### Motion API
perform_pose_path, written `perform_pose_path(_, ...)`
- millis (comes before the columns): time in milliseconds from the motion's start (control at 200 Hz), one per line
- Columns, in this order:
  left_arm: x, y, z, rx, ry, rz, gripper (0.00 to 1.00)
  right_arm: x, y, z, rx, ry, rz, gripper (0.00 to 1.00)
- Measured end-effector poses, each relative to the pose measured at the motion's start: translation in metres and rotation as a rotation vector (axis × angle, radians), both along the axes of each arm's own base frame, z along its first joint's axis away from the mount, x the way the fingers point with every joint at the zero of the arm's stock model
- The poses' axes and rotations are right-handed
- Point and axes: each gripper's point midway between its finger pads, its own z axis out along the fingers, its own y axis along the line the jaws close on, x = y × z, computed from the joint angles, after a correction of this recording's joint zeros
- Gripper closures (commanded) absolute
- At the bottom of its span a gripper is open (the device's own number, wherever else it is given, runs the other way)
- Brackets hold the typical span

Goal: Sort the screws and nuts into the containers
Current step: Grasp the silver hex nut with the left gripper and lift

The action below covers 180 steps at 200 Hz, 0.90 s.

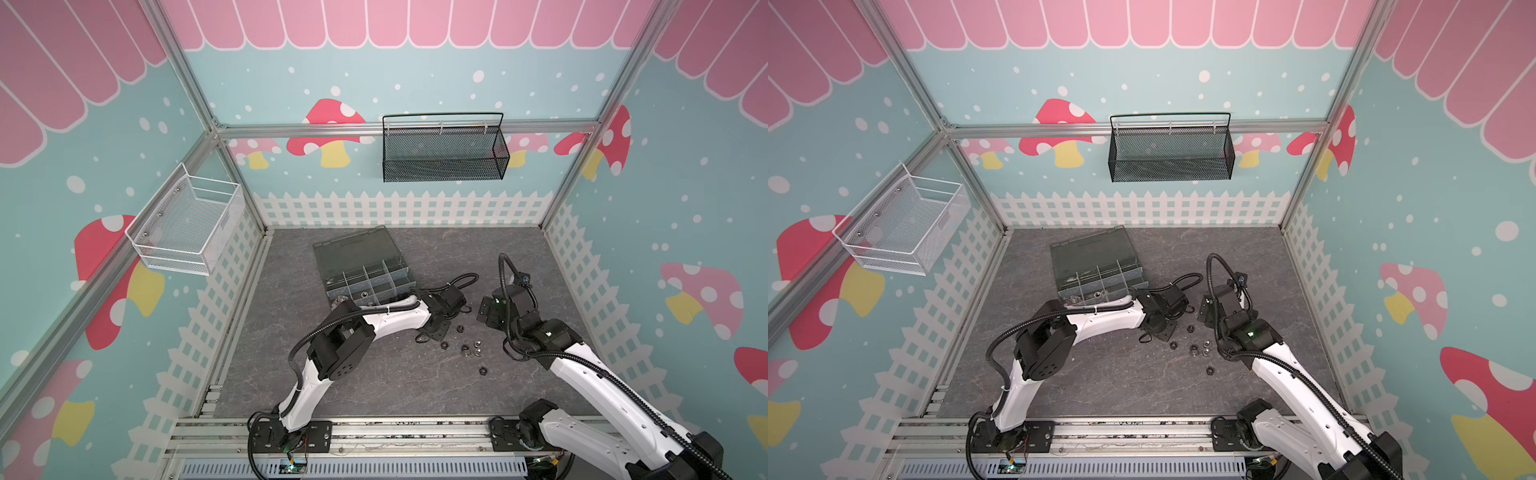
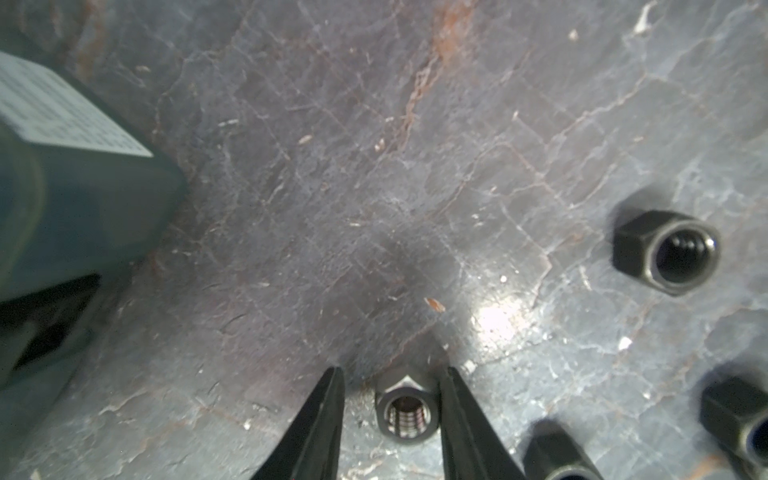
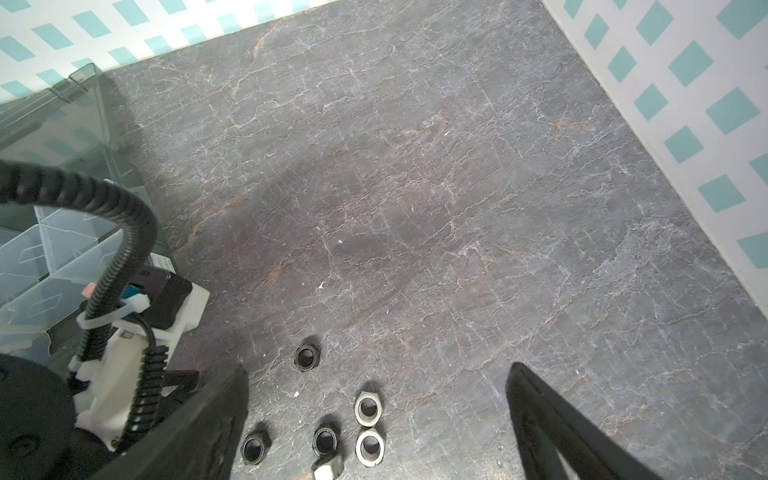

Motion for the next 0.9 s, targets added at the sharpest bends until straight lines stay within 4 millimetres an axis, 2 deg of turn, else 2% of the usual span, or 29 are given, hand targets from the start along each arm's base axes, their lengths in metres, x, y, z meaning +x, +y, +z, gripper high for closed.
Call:
perform_pose_path(340,-0.0010,-0.0036,-0.0010,-0.009,0.012,-0.005,0.71,-0.0014,-0.0019,0.0052,0.005,-0.019,-0.004,0.02)
perform_pose_path(555,-0.0014,-0.0046,-0.0011,-0.012,0.013,-0.007,0.85,-0.0017,-0.0023,0.0062,0.007,-0.022,-0.005,0.02)
perform_pose_path(700,-0.0011,-0.0046,-0.0007,-0.014,0.011,-0.006,0.89,-0.0015,-0.0030,0.0063,0.007,-0.023,-0.008,0.02)
perform_pose_path(900,-0.0019,-0.0008,0.0005,-0.022,-0.004,-0.003,0.88,-0.0016,-0.0029,0.0061,0.008,-0.022,-0.007,0.02)
